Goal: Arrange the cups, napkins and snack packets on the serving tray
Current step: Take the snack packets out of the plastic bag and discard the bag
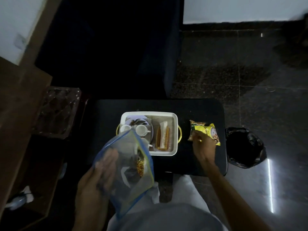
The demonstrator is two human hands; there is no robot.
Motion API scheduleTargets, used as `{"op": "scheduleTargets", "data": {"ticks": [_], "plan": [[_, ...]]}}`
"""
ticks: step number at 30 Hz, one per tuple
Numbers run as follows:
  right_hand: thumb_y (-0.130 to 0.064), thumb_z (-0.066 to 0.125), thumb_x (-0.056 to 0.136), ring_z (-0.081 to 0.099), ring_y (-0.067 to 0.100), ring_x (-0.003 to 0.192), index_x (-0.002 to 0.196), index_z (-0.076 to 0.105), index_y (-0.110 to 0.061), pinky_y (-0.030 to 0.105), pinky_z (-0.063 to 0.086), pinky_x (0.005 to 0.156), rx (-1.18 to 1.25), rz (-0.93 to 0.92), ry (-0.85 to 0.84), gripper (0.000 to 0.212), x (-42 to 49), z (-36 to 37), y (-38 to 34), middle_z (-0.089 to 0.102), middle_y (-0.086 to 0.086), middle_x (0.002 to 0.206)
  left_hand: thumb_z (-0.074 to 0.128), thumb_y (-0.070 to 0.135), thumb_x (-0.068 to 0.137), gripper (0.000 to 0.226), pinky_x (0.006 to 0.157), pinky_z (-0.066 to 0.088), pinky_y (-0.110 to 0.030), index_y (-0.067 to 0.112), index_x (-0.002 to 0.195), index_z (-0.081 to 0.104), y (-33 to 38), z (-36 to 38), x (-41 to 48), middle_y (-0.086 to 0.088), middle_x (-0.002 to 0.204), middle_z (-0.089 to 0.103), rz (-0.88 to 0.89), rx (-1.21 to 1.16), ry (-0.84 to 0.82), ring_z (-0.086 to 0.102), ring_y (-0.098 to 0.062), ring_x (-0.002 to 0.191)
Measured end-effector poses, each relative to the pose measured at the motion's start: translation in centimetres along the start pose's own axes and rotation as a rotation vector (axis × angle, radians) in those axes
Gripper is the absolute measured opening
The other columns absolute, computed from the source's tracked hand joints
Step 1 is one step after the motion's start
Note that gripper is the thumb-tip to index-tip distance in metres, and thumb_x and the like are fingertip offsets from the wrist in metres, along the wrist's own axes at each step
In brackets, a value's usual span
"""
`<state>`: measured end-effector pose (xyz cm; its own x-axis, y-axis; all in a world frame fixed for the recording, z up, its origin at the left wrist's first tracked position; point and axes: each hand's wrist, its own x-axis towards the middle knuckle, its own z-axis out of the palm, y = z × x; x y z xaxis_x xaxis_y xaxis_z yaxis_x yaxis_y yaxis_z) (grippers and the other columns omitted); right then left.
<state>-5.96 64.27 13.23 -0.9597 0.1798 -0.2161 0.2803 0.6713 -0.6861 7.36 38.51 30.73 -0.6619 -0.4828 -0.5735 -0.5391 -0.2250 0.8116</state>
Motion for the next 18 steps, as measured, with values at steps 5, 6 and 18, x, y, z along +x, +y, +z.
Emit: {"op": "scheduleTargets", "data": {"ticks": [5,6,18], "plan": [[-0.037,0.063,0.094,0.068,-0.006,0.082,0.098,0.074,-0.028,0.006,0.05,0.068,0.415,-0.377,0.093,0.015,-7.1,-6.0,-11.3,0.071,-0.028,0.094,0.05,0.026,0.094,0.042,0.097,0.049,-0.032,0.002,0.125,0.064,2.3,-1.3,0.0,-0.009,0.122,0.072,0.067,-0.165,-0.059,0.068,-0.019,0.116],[-0.036,0.065,0.093,0.069,-0.006,0.084,0.098,0.075,-0.027,0.007,0.05,0.069,0.428,-0.481,0.046,0.015,-8.7,-6.5,-13.7,0.072,-0.026,0.095,0.052,0.029,0.089,0.047,0.1,0.047,-0.034,0.002,0.125,0.065,2.4,-1.5,0.4,-0.012,0.125,0.071,0.078,-0.177,-0.073,0.067,-0.022,0.119],[-0.026,0.051,0.099,0.032,0.048,0.138,0.141,0.043,0.002,0.055,0.038,0.108,-1.315,-0.985,-0.669,0.051,-12.6,9.4,-24.4,0.04,0.026,0.147,0.045,0.017,0.104,0.035,0.075,0.053,-0.008,0.03,0.1,0.078,3.4,-7.6,3.1,0.012,0.102,0.08,0.247,0.01,-0.253,0.073,-0.003,0.101]]}}
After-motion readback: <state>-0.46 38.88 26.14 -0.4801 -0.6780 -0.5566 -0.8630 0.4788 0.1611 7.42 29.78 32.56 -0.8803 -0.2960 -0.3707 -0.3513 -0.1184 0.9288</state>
